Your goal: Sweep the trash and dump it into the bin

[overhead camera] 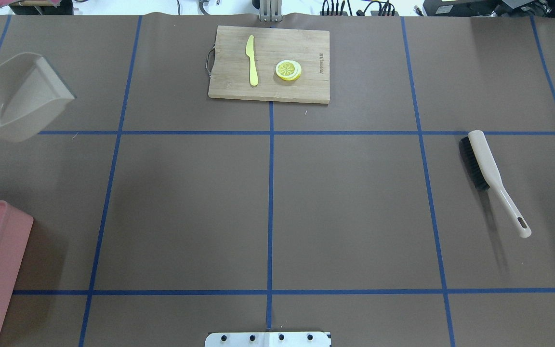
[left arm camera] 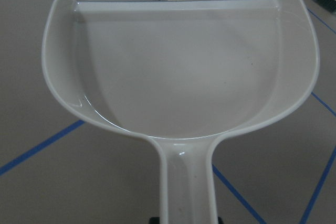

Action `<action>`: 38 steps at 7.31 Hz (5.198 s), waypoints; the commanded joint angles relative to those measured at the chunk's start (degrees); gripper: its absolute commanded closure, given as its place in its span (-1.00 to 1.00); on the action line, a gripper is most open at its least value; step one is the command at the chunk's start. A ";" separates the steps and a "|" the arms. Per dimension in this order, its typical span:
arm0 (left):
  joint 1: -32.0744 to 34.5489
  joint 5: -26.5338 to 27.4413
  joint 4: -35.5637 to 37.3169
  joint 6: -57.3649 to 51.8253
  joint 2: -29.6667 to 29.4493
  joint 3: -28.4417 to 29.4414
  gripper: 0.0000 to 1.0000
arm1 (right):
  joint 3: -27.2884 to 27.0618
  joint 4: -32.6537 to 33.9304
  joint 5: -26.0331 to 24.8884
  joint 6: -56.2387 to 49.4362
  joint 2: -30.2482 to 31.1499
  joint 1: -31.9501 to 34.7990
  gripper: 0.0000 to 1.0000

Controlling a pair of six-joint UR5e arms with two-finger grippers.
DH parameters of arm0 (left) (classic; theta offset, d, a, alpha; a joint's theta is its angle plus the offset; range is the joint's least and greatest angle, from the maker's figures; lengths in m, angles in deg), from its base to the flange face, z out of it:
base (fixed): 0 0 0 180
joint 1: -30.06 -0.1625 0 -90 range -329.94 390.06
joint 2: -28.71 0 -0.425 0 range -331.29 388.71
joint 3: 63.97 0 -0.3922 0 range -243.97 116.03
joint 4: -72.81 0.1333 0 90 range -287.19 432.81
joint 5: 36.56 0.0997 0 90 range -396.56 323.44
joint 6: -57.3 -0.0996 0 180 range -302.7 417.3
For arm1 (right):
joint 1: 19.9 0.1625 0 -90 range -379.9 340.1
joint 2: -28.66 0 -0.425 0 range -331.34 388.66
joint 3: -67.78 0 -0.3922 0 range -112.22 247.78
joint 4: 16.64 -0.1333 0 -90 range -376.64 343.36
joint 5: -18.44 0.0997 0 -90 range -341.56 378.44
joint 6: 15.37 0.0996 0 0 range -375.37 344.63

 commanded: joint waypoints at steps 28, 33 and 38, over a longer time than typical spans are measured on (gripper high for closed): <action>-6.51 22.60 50.76 -19.93 -20.78 -6.83 -0.97 | 1.93 -2.46 -0.16 0.27 -0.67 0.00 -1.00; 5.26 21.82 80.10 -14.74 -8.35 -14.38 -0.97 | 2.20 -2.55 0.02 0.27 -0.41 0.00 -1.00; 11.44 18.57 78.52 -14.83 3.04 -10.61 -0.97 | 2.20 -2.55 -0.07 0.27 -0.50 0.00 -1.00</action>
